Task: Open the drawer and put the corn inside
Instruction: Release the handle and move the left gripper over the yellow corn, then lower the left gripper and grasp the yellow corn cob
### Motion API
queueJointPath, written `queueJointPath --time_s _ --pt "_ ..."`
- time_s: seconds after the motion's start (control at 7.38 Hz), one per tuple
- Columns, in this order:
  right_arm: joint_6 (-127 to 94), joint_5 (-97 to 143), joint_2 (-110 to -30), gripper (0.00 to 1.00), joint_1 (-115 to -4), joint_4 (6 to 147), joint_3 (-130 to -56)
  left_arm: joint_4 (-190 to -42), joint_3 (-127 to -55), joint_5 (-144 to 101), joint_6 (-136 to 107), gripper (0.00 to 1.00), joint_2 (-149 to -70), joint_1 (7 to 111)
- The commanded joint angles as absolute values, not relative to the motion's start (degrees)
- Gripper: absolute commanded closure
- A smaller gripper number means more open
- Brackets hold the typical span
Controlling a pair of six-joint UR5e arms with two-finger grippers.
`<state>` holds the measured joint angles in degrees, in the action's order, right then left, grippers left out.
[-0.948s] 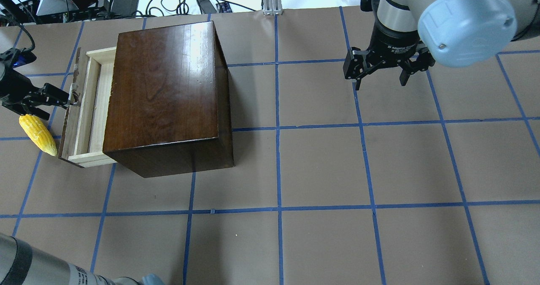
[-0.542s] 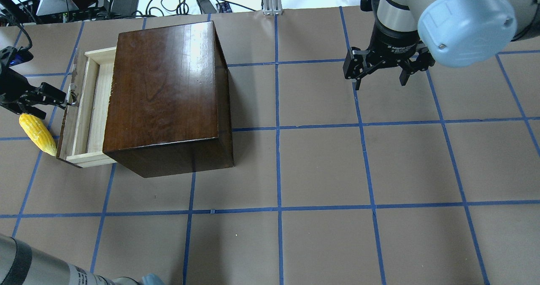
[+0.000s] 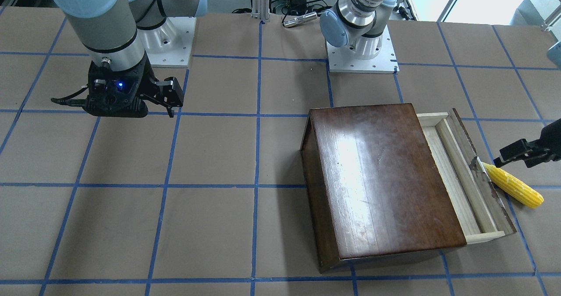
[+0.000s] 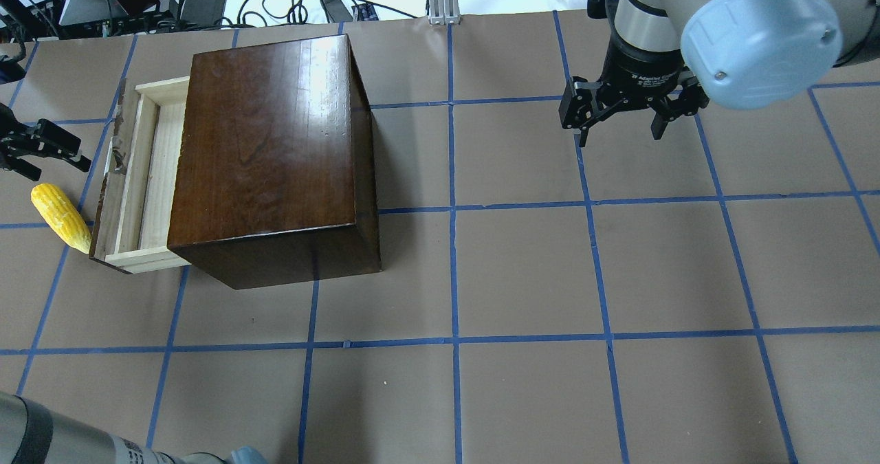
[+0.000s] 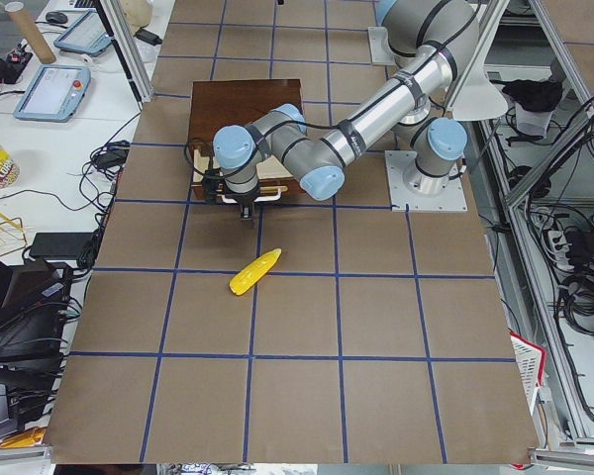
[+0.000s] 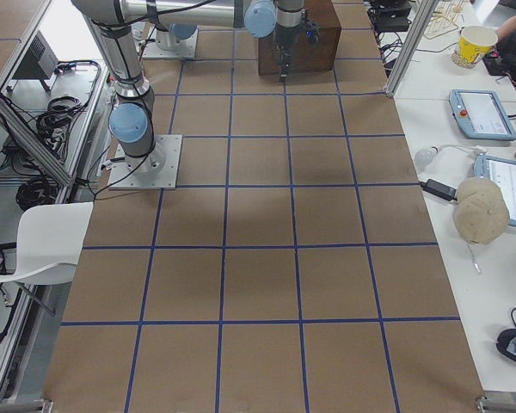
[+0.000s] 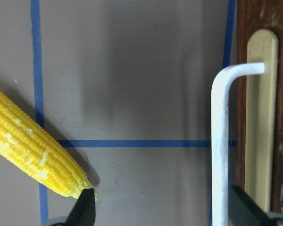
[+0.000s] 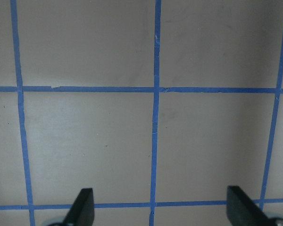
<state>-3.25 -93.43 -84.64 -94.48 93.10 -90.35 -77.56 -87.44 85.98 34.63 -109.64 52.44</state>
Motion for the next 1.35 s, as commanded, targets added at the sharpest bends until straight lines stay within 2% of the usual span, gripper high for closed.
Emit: queueJointPath --time_s 0.0,0.27,0.54,0.81,1.22 --pt "-3.25 -93.43 -84.64 0.0 -94.48 93.08 -90.35 -78.31 -85.26 88.76 34.63 0.0 -109.77 50.29" --pt "-3.25 -93.43 -84.64 0.0 -94.48 93.16 -90.35 -69.41 -86.21 88.85 34.63 0.0 -113.19 46.42" --pt "-3.25 -93.52 -84.73 0.0 -94.48 93.16 -90.35 -68.47 -85.87 88.51 34.28 0.0 -117.22 45.44" --pt "-3.25 -93.52 -84.73 0.0 -94.48 93.16 -90.35 -61.47 -86.57 87.8 34.8 0.0 -121.62 45.26" --pt "-3.25 -93.43 -84.64 0.0 -94.48 93.08 -90.35 -61.0 -87.18 87.8 34.63 0.0 -123.92 44.3"
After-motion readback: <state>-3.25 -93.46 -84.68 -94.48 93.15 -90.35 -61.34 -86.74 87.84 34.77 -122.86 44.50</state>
